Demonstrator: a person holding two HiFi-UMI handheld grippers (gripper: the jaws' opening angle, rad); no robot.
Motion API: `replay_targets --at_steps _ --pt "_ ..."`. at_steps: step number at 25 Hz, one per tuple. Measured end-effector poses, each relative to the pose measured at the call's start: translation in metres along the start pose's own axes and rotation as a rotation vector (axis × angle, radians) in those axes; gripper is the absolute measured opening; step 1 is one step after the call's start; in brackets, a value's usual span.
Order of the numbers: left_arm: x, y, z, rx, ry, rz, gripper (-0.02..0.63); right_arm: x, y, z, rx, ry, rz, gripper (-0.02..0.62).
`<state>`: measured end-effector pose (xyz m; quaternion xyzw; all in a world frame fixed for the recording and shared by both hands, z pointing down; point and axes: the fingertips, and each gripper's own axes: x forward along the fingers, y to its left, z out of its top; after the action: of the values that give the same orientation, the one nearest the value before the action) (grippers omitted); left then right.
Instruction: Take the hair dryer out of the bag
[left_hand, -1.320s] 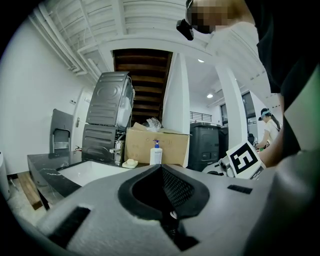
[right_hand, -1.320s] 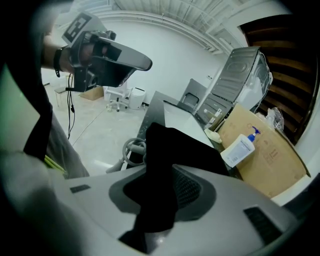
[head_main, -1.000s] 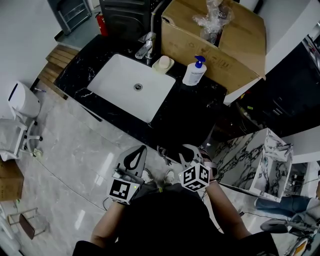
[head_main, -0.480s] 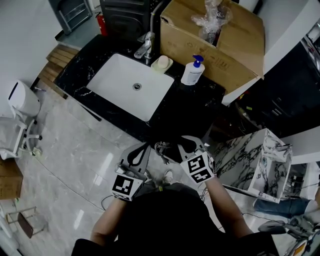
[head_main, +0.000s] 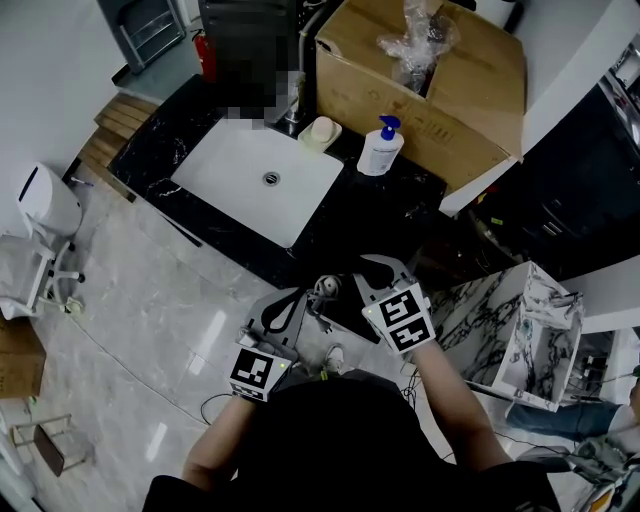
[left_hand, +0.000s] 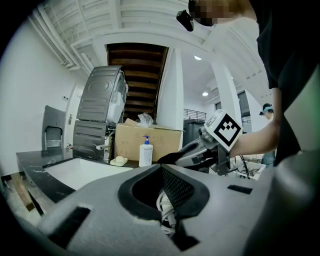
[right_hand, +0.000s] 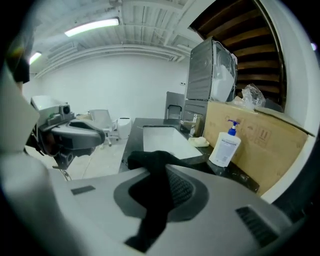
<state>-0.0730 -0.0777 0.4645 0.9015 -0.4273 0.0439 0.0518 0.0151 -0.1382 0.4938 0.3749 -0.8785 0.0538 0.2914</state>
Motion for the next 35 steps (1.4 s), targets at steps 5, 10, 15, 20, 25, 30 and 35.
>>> replay_targets --at_steps 5,10,15,20,25,30,35 --pt "0.012 -0.010 -0.006 0.035 0.011 -0.034 0.021 -0.001 -0.014 0.006 0.001 -0.013 0.000 0.029" --pt "0.031 -0.016 -0.019 0.013 0.065 -0.071 0.021 0.002 -0.023 0.013 0.005 -0.016 -0.004 0.029" --pt "0.052 -0.013 -0.030 -0.020 0.127 -0.096 0.021 0.005 -0.029 0.018 0.000 -0.014 -0.010 0.029" --pt "0.081 -0.015 -0.050 0.009 0.256 -0.120 0.021 0.007 -0.033 0.019 0.010 -0.020 -0.012 0.029" --pt "0.102 -0.013 -0.061 0.044 0.343 -0.114 0.021 0.007 -0.036 0.020 0.018 -0.028 -0.015 0.029" --pt "0.115 -0.010 -0.071 0.048 0.388 -0.085 0.023 0.005 -0.039 0.020 0.028 -0.033 -0.016 0.029" --pt "0.122 -0.011 -0.074 0.046 0.408 -0.094 0.026 0.003 -0.041 0.022 0.039 -0.048 -0.011 0.030"
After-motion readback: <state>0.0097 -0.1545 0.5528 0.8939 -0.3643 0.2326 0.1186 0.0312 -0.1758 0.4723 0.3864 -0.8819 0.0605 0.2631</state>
